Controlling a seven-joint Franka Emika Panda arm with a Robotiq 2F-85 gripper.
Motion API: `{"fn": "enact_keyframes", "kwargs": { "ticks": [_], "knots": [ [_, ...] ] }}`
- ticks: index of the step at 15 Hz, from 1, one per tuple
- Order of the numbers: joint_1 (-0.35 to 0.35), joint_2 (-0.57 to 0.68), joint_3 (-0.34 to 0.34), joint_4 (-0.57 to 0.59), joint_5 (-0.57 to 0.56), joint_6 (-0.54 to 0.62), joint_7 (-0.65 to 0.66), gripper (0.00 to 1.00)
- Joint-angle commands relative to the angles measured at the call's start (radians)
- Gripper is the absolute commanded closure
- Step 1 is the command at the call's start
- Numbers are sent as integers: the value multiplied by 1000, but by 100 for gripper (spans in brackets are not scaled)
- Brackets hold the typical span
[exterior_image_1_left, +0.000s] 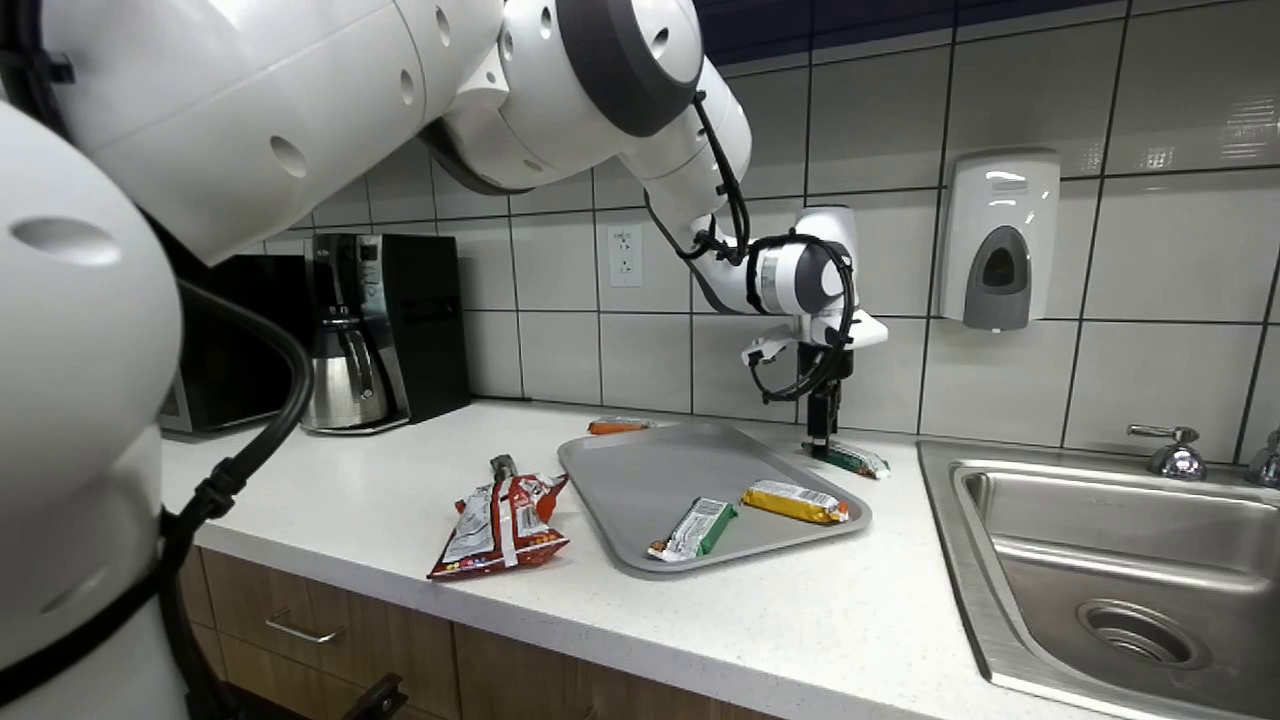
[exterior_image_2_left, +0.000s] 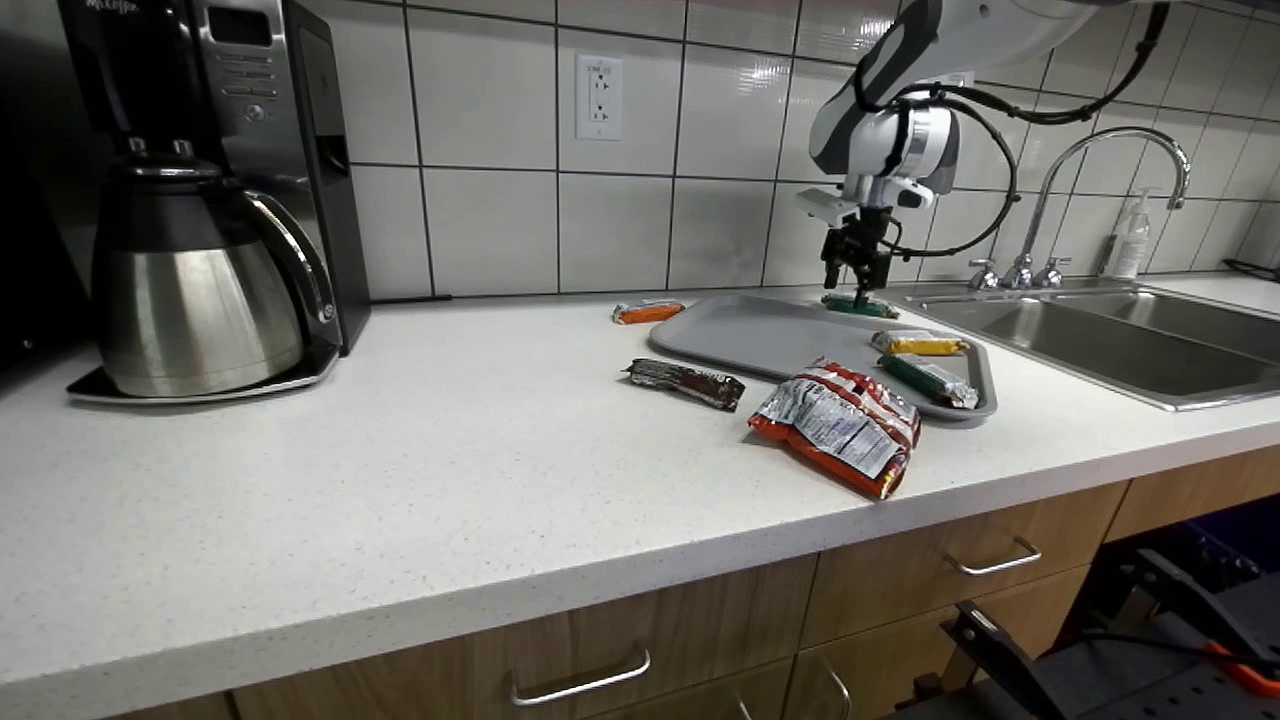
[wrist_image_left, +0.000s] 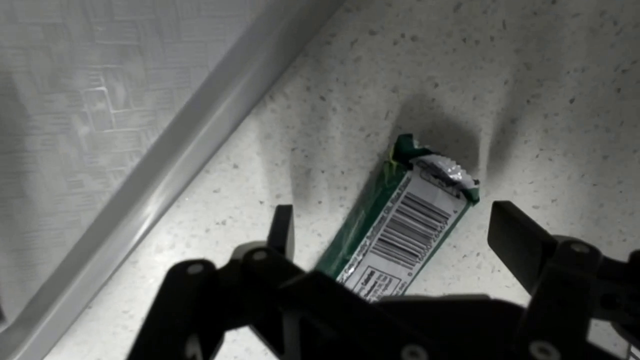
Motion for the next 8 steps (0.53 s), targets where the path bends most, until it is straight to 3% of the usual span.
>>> {"fn": "enact_keyframes", "kwargs": {
  "ticks": [1, 8],
  "knots": [
    [-34, 31, 19, 66, 16, -33, 45, 0],
    [-60, 60, 19, 99, 13, -46, 71, 0]
  ]
}}
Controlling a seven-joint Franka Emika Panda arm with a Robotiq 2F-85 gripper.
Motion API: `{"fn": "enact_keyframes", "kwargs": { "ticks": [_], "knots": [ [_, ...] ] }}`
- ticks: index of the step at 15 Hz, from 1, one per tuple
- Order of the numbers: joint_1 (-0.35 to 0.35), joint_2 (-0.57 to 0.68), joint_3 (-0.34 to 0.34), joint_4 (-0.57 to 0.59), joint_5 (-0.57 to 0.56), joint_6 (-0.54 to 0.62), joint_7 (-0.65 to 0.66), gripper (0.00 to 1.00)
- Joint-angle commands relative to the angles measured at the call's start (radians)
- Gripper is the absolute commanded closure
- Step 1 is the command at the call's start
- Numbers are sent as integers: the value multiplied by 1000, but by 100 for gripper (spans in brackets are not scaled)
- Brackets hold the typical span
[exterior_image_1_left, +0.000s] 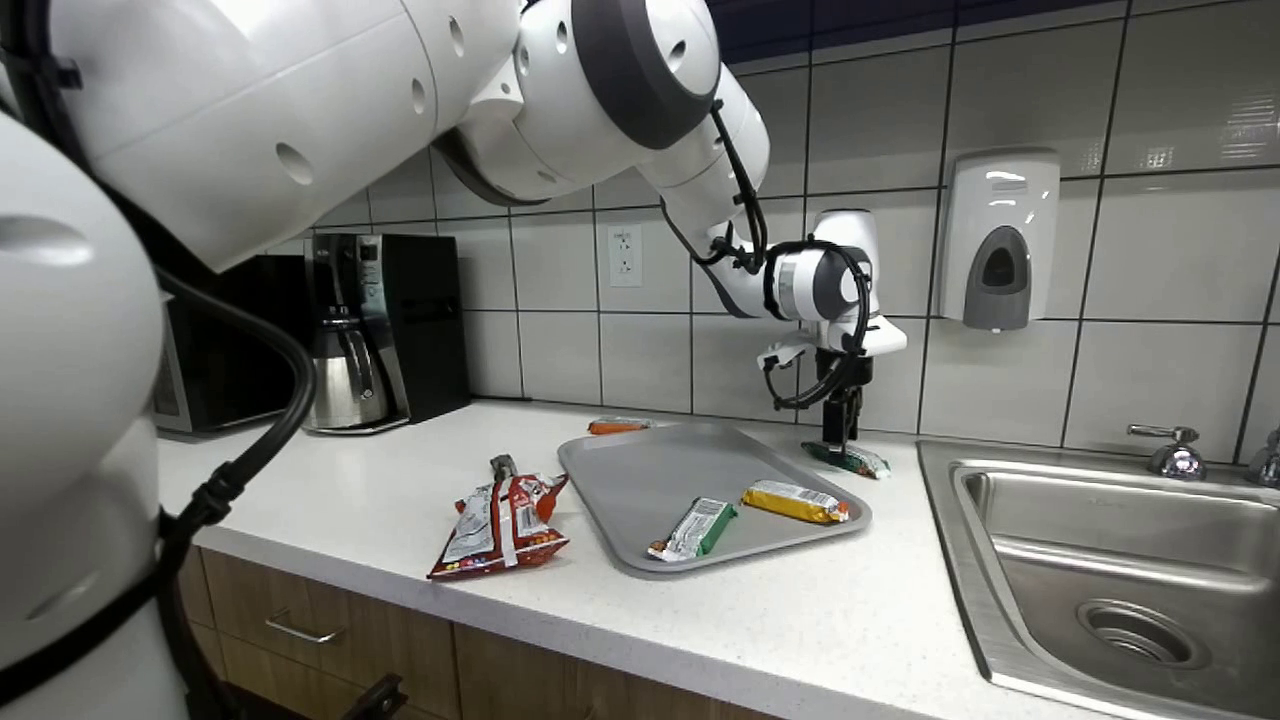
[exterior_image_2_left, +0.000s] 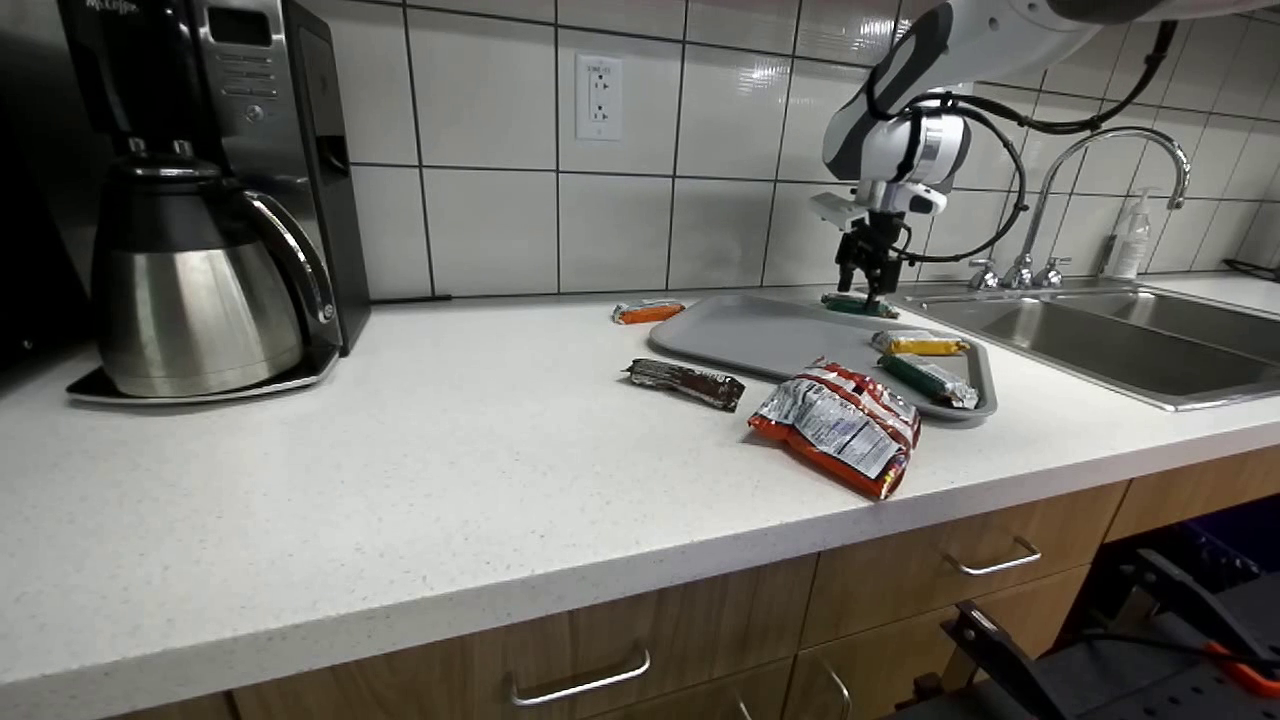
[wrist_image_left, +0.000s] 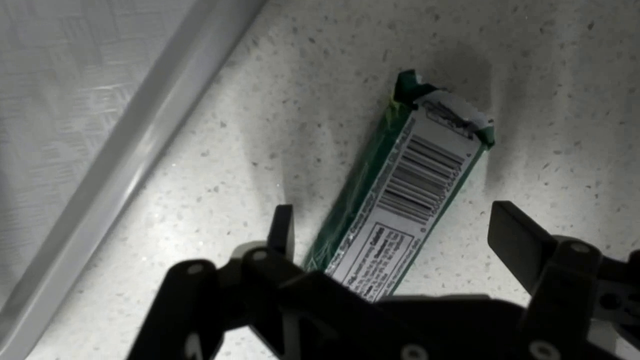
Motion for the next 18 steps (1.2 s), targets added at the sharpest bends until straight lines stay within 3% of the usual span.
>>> {"fn": "enact_keyframes", "kwargs": {
  "ticks": [1, 5, 6, 8, 14, 15, 18],
  "knots": [
    [-24, 34, 18, 68, 9, -47, 29, 0],
    [-29, 40, 25, 81, 13, -49, 26, 0],
    [-28, 39, 26, 82, 12, -48, 25, 25],
    [-30, 37, 29, 87, 13, -50, 22, 34],
    [-35, 40, 32, 110, 13, -64, 19, 81],
    [-36, 41, 32, 112, 13, -65, 19, 87],
    [-38, 41, 35, 114, 12, -68, 16, 91]
  ]
}}
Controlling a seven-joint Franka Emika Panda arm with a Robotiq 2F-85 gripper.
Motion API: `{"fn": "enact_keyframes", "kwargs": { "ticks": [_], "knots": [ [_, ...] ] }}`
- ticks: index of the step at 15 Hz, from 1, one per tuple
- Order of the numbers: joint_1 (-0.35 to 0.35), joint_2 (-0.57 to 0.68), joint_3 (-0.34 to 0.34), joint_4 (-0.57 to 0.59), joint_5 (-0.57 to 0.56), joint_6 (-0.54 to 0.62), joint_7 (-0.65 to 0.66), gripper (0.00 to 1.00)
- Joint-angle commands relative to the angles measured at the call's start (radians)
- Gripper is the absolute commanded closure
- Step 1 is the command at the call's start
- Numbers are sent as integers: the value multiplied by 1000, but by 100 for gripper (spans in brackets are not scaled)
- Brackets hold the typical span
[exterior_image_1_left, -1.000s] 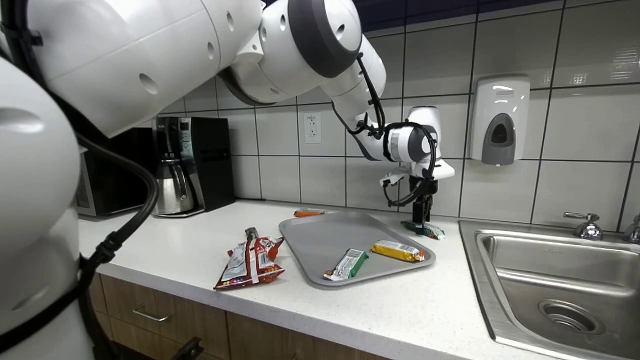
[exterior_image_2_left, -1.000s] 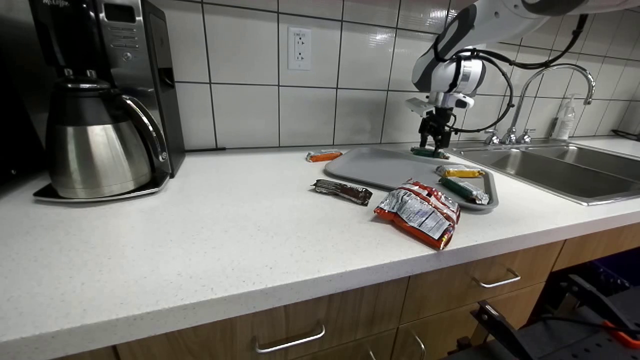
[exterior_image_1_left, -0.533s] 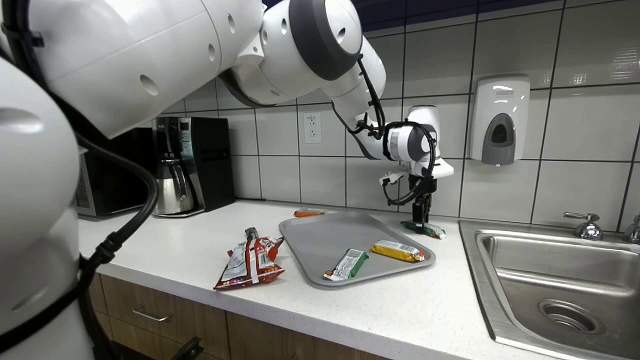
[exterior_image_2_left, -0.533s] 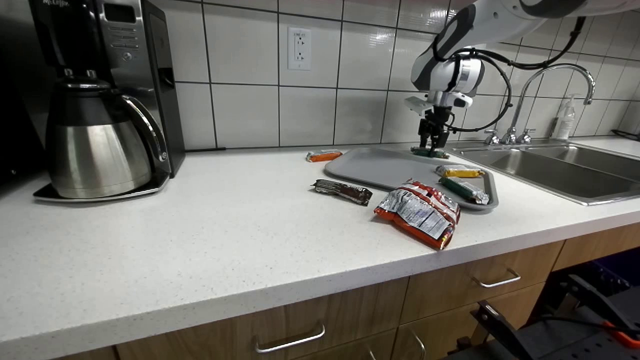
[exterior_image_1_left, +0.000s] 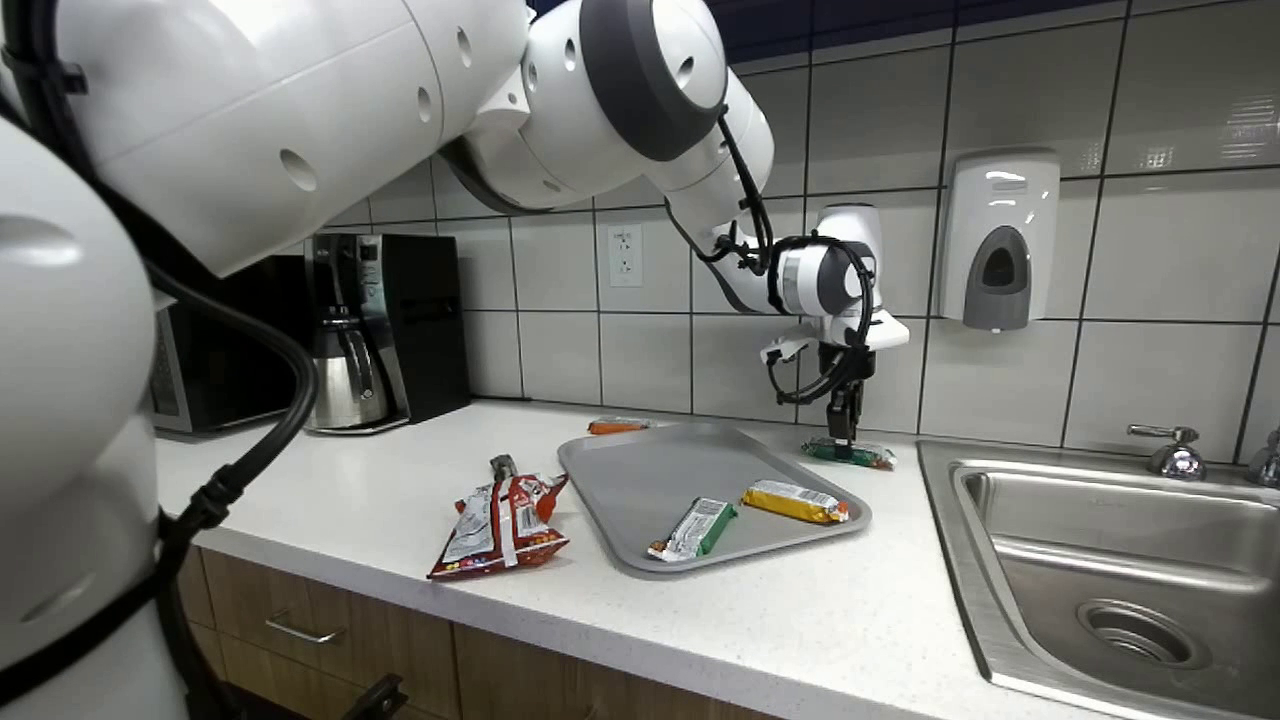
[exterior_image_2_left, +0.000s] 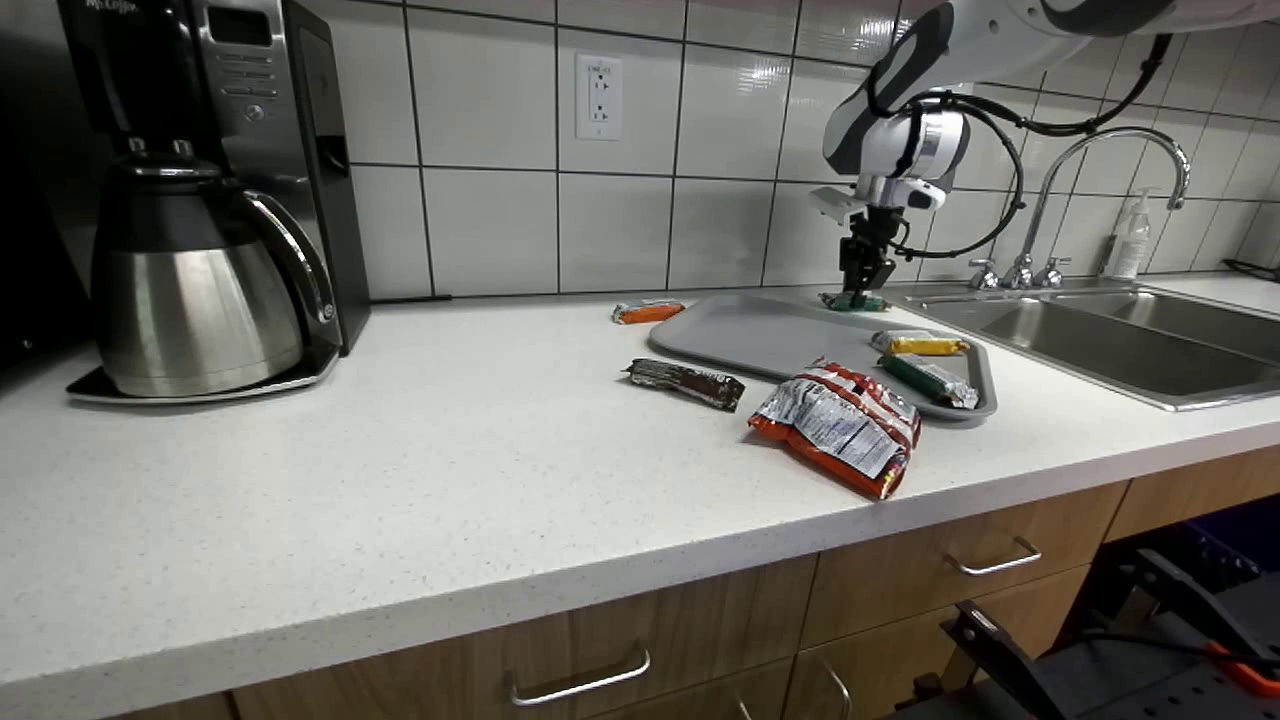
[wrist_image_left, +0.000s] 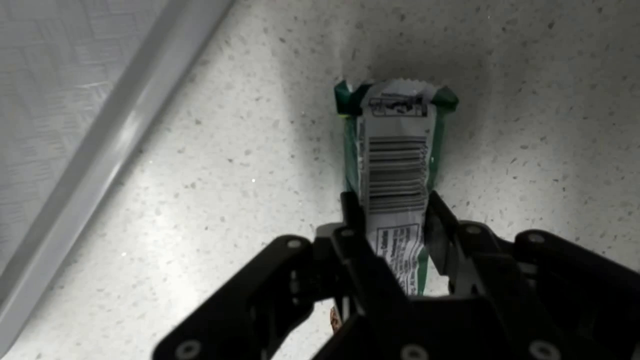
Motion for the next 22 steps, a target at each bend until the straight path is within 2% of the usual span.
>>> {"fn": "enact_keyframes", "kwargs": {
  "ticks": [1, 15, 22],
  "knots": [
    [-25, 17, 26, 54, 11, -49, 3, 92],
    [-26, -112, 75, -71, 16, -47, -224, 92],
    [-6, -241, 63, -256, 6, -1, -402, 92]
  ]
}}
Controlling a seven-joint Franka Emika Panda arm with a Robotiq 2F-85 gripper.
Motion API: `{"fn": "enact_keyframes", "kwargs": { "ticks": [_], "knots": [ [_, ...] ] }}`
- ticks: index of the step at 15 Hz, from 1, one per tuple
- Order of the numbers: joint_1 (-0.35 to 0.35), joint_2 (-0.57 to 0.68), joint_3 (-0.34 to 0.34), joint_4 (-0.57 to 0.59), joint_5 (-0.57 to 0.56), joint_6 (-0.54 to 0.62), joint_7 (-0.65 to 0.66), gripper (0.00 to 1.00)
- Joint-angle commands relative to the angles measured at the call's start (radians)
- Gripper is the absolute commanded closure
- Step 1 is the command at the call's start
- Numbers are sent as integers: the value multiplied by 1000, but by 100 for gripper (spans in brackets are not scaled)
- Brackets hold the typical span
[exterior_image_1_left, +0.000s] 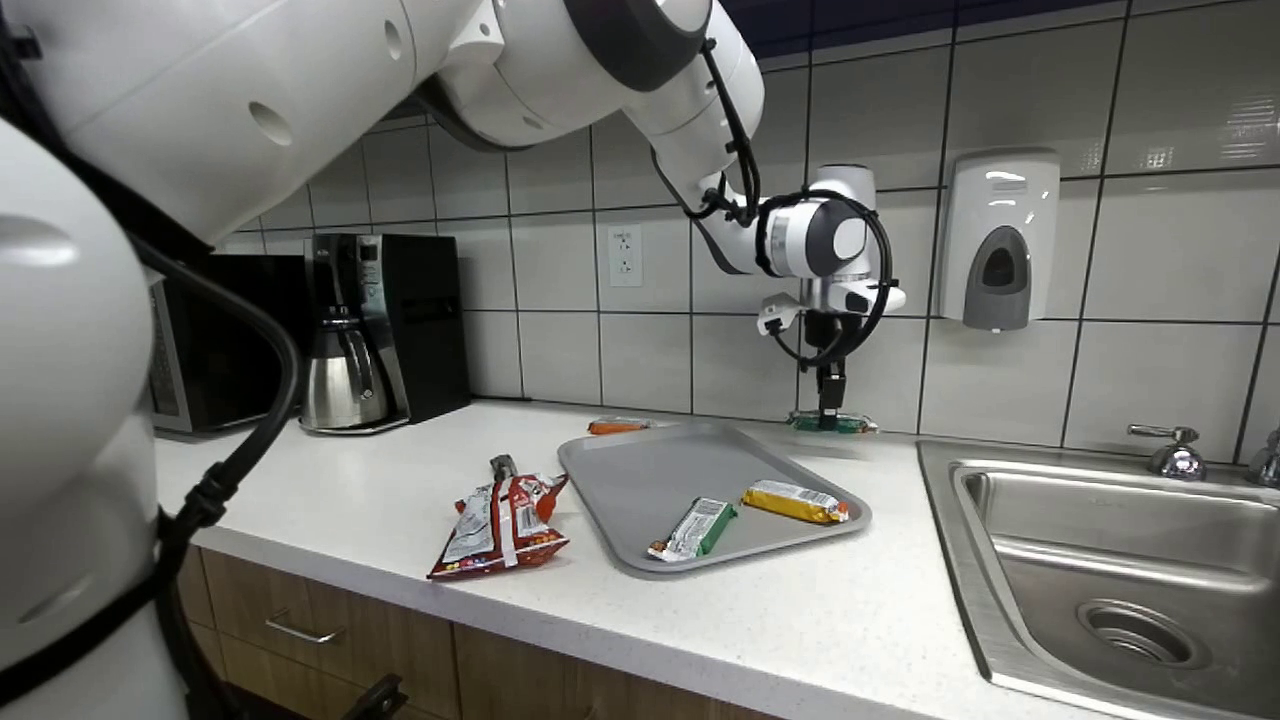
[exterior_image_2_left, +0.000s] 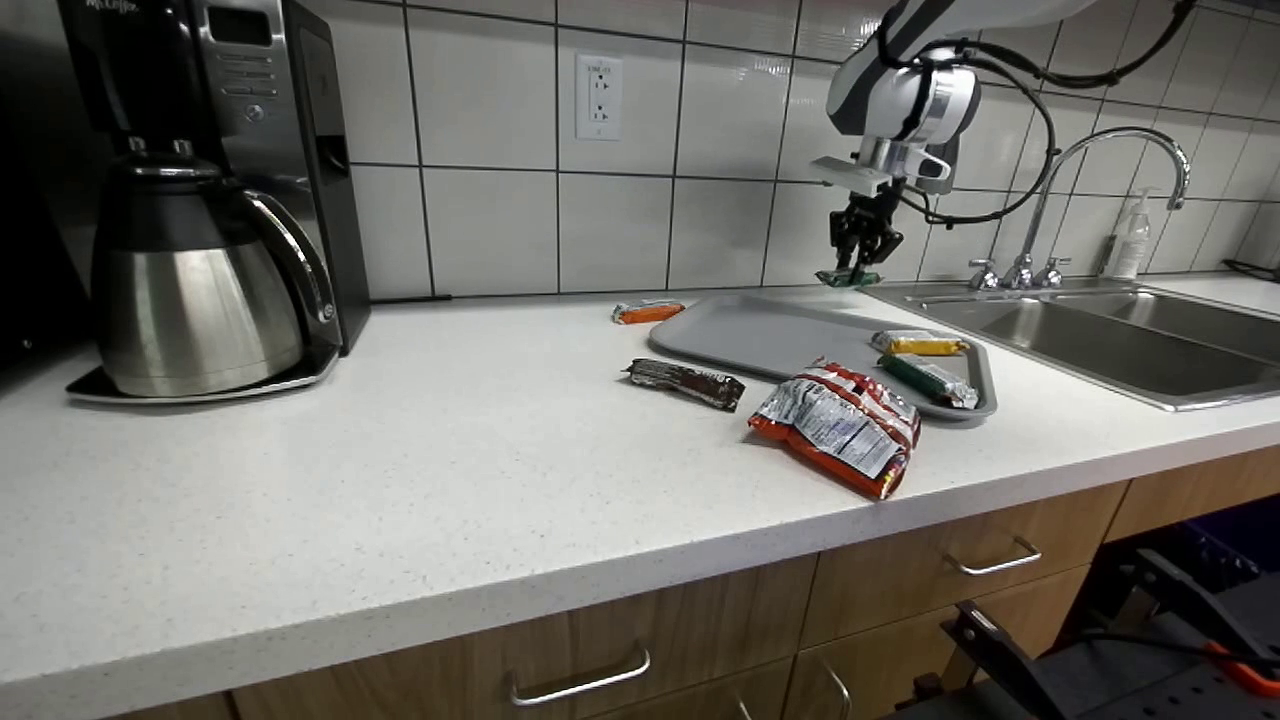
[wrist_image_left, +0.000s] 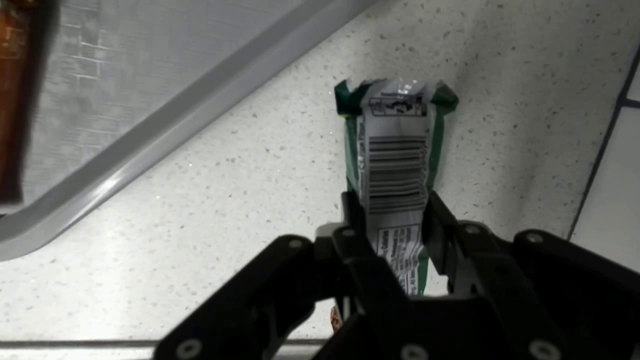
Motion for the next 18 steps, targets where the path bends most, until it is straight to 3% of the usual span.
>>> {"fn": "enact_keyframes", "kwargs": {
  "ticks": [1, 9, 18],
  "knots": [
    [3, -116, 16, -165, 5, 31, -112, 92],
    [71, -243, 7, -381, -9, 89, -257, 92],
    [154, -332, -4, -575, -50, 193, -300, 92]
  ]
}}
